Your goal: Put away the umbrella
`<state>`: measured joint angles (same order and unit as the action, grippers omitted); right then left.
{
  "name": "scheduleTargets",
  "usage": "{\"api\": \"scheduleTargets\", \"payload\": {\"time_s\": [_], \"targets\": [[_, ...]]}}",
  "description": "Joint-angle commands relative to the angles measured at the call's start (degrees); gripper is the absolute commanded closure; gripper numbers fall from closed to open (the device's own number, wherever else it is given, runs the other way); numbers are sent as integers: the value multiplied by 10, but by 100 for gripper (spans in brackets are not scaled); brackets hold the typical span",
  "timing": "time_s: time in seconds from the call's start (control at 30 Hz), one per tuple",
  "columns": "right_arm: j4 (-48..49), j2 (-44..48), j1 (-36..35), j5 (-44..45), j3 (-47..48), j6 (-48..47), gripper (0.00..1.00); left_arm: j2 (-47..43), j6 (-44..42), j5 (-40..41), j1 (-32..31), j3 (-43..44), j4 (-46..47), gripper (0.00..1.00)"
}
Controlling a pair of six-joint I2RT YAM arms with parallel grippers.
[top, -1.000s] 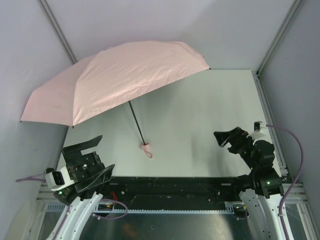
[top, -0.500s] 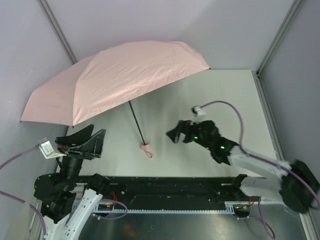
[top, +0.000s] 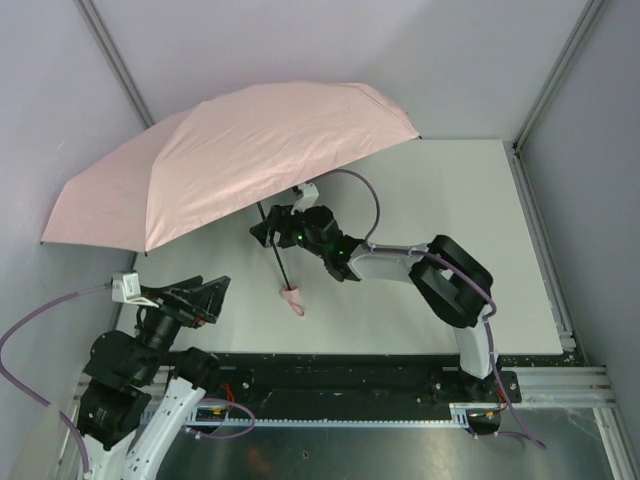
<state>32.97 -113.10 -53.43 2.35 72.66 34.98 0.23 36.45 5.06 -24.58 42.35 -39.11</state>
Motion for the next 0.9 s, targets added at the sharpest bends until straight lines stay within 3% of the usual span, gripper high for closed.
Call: {"api": "scheduleTargets", "payload": {"time_s": [0.0, 0.07, 0.17, 0.23, 0.47, 0.7, 0.77, 0.87], "targets": [[47, -49, -4, -24, 53, 28, 31, -80, -22, -25, -3, 3, -12, 1], [66, -62, -4, -46, 56, 41, 45, -73, -21, -22, -3, 6, -13, 1], [74, -64, 2, -84, 58, 62, 82, -48, -16, -24, -3, 11, -13, 1], [59, -51, 11, -117, 57, 82, 95, -22, -11, -32, -3, 14, -12, 1], [56, 91, 29, -150, -35, 162, 100, 91, 17, -123, -3, -7, 22, 1], [137, 234, 24, -98, -188, 251, 100, 193, 129, -369, -12, -117, 231, 1], [130, 269, 15, -78, -210, 255, 100, 212, 159, -372, -41, -143, 286, 3], [97, 311, -5, -46, -222, 235, 100, 232, 163, -310, -125, -145, 327, 3]]}}
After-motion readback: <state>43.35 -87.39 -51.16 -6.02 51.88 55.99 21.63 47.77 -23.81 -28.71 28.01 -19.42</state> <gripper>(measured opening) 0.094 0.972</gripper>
